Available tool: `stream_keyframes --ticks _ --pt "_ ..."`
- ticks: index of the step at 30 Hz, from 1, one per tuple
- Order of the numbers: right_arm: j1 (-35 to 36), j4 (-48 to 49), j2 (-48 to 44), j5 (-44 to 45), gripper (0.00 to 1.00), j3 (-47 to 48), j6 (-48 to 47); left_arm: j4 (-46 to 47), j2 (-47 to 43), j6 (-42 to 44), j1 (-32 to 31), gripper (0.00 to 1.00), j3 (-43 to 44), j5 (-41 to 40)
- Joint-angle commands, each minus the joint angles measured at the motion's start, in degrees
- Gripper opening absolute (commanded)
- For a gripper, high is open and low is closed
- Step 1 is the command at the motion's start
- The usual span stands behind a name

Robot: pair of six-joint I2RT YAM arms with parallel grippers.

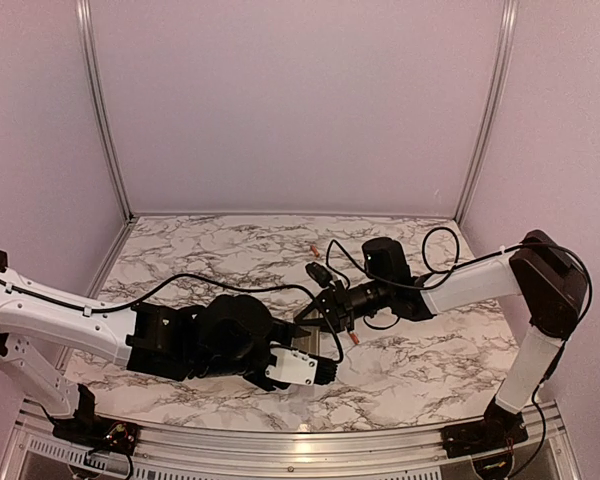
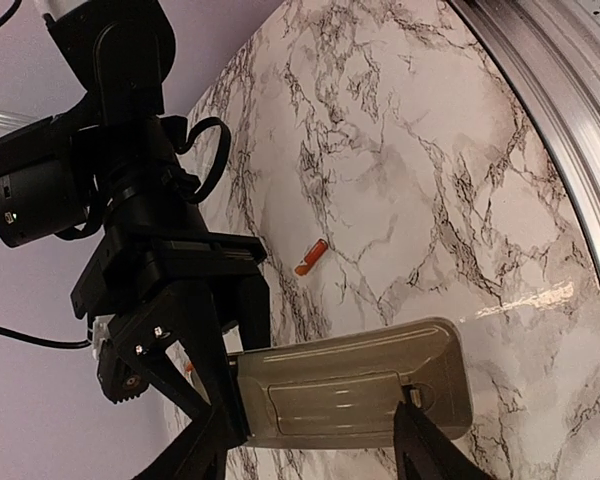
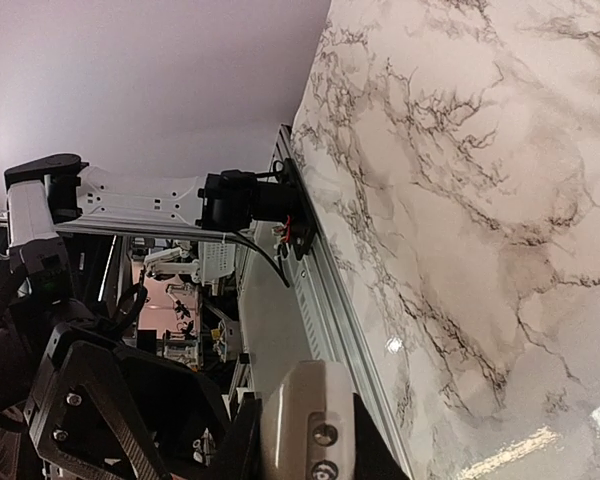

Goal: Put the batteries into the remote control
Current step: Remove the battery cover from the remote control.

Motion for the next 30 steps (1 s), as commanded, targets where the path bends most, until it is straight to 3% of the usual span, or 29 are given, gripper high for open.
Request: stream_keyframes --ticks 1,30 --pt "0.77 -1.47 -2.00 -0.44 0.00 2.23 -1.70 -2.99 1.48 -2.26 0.98 0.59 2.25 3.00" --pt "1.15 -2.09 -2.71 -0.02 0.00 2.70 -2.43 -4.39 4.71 -4.24 2.76 0.60 3.69 6.33"
